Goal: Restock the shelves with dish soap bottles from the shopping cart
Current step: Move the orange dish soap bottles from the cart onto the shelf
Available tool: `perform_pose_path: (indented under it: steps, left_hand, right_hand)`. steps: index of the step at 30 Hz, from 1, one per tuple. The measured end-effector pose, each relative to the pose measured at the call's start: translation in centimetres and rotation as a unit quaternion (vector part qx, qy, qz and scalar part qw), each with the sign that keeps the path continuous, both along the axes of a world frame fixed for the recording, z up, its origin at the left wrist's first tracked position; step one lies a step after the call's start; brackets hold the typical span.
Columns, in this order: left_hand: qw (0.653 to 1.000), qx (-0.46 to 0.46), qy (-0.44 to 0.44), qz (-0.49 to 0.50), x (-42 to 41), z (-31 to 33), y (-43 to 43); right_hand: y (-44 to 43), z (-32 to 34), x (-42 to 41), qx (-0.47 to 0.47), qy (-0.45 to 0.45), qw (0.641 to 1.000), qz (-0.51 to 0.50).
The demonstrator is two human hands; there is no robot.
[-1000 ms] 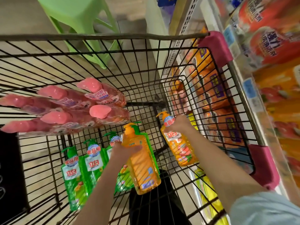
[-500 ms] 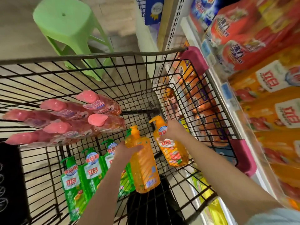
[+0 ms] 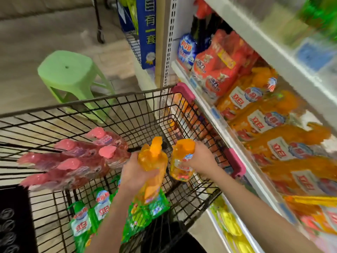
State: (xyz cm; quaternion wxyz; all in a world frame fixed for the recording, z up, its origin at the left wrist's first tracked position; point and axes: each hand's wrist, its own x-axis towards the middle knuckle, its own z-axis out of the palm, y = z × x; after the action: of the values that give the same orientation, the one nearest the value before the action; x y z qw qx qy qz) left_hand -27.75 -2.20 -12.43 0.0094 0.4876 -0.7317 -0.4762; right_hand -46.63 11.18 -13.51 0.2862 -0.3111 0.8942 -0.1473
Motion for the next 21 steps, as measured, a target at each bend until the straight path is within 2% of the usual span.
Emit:
perform_pose_path:
  steps: [6, 9, 13, 21]
  left_hand:
    - [0.989, -0.113, 0.059, -0.074, -0.7, 9.0, 1.0]
    - [0.978, -0.151, 0.098, -0.104, -1.1, 14.2, 1.8]
    - [0.957, -0.185, 0.17, -0.145, -1.6, 20.3, 2.5]
    - [0.877, -0.252, 0.317, -0.258, -4.0, 32.5, 5.7]
  right_hand:
    - [3.0, 9.6, 1.5, -0.165, 0.004, 0.985, -0.054]
    - [4.7, 14.8, 2.3, -0.263, 0.018, 0.962, -0.067]
    - [7.1, 21.0, 2.8, -0.348, 0.071, 0.929, -0.101]
    - [14.2, 31.9, 3.6, -0.471, 0.149, 0.861, -0.126]
